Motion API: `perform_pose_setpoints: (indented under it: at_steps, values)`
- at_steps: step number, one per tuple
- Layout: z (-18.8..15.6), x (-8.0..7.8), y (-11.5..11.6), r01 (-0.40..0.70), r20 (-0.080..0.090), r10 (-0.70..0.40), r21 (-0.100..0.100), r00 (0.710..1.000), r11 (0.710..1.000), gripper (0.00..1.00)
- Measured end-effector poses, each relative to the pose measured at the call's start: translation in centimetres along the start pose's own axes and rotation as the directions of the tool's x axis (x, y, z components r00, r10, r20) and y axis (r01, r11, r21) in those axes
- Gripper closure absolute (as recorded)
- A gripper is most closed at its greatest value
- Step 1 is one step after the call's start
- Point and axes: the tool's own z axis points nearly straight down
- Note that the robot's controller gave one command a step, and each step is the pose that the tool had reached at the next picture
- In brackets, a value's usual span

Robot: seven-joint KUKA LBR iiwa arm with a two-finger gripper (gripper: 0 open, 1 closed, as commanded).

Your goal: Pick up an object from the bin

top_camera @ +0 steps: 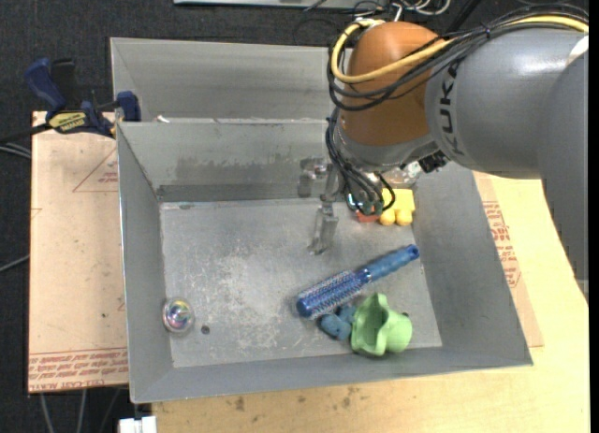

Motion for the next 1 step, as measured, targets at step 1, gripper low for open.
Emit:
perform_pose_setpoints:
  at_steps: [1]
  values:
    - [1.06,4.91,-0.96,0.052,0.002,-0.052,0.001,0.999,0.999,0.0]
